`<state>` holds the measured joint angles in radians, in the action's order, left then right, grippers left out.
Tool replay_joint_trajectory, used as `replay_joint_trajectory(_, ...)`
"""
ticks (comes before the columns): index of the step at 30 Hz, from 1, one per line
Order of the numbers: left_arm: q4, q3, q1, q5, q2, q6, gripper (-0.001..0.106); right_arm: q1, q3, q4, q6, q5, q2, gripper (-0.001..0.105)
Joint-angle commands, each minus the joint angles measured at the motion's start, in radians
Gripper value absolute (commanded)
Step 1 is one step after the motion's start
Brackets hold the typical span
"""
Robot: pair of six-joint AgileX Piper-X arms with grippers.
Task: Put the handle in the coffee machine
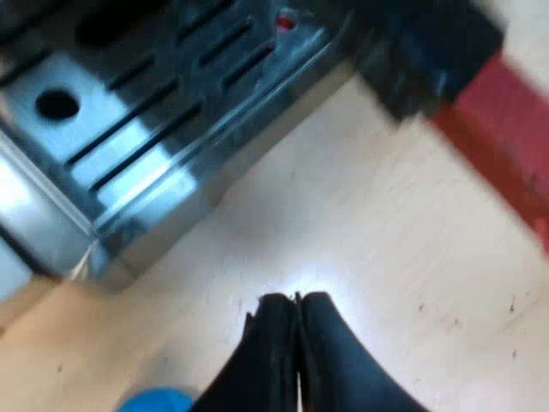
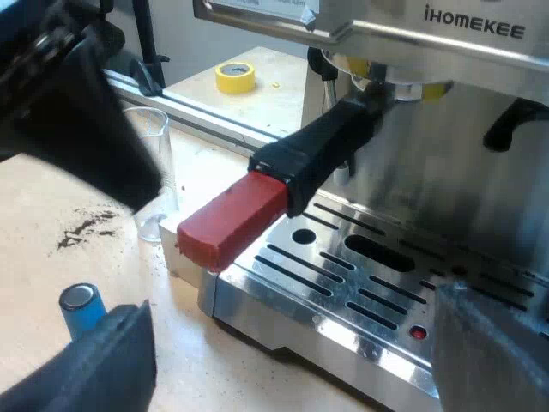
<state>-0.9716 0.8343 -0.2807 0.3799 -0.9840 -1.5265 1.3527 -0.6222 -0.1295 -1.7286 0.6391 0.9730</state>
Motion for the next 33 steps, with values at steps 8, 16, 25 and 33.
replay_joint_trajectory(8, -0.010, -0.051, 0.156, -0.010, 0.268, 0.037, 0.009, -0.108, -0.055, 0.014, 0.051, -0.203, -0.006, 0.068)
replay_joint_trajectory(16, -0.023, -0.029, 0.180, -0.094, 0.345, 0.037, 0.066, -0.202, -0.181, 0.255, 0.051, -0.305, -0.006, 0.069)
replay_joint_trajectory(25, -0.025, 0.128, 0.180, -0.096, 0.348, 0.035, 0.070, -0.279, -0.345, 0.499, 0.046, -0.306, -0.006, 0.069)
replay_joint_trajectory(33, 0.054, 0.274, 0.180, -0.096, 0.348, 0.014, 0.070, -0.392, -0.525, 0.755, 0.035, -0.306, -0.006, 0.069)
